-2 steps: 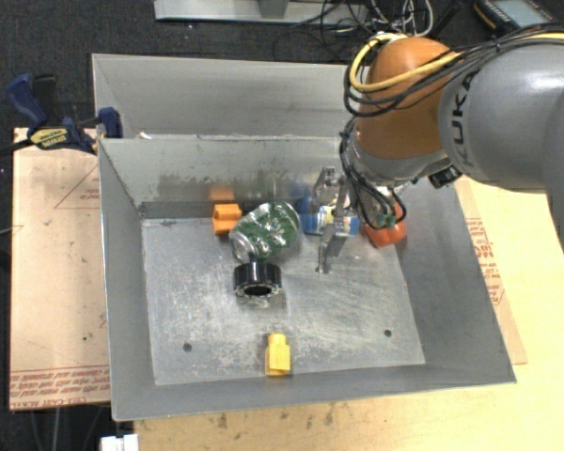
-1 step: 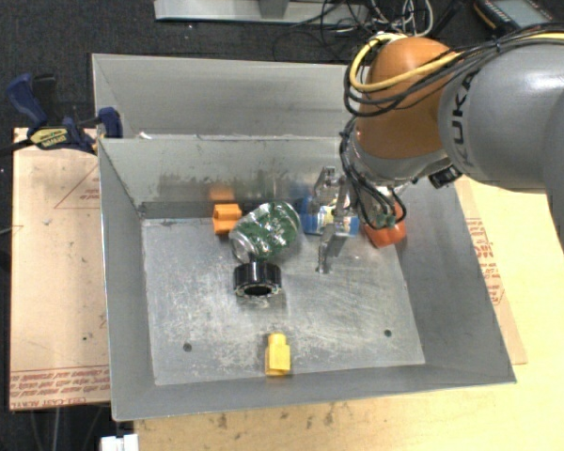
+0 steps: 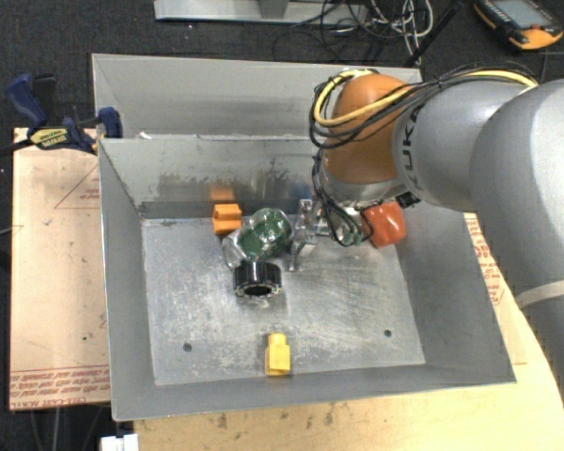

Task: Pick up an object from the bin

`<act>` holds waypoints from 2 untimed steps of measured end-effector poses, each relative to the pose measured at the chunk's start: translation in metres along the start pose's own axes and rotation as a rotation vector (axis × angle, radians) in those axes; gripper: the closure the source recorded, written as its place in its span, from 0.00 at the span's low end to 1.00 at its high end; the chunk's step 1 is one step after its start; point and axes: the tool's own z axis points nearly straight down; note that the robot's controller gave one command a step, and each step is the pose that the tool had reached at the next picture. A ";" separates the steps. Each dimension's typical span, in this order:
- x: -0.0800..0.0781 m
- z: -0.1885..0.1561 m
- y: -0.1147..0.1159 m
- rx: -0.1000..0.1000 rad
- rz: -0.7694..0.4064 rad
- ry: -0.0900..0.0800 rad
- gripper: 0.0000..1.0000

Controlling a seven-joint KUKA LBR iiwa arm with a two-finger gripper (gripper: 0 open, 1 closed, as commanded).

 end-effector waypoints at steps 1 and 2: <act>0.000 0.000 0.000 0.000 0.000 0.000 1.00; 0.003 -0.009 0.045 0.003 0.037 -0.003 1.00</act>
Offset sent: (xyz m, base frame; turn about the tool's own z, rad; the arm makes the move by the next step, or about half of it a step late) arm -0.0047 0.0807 0.0153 0.0520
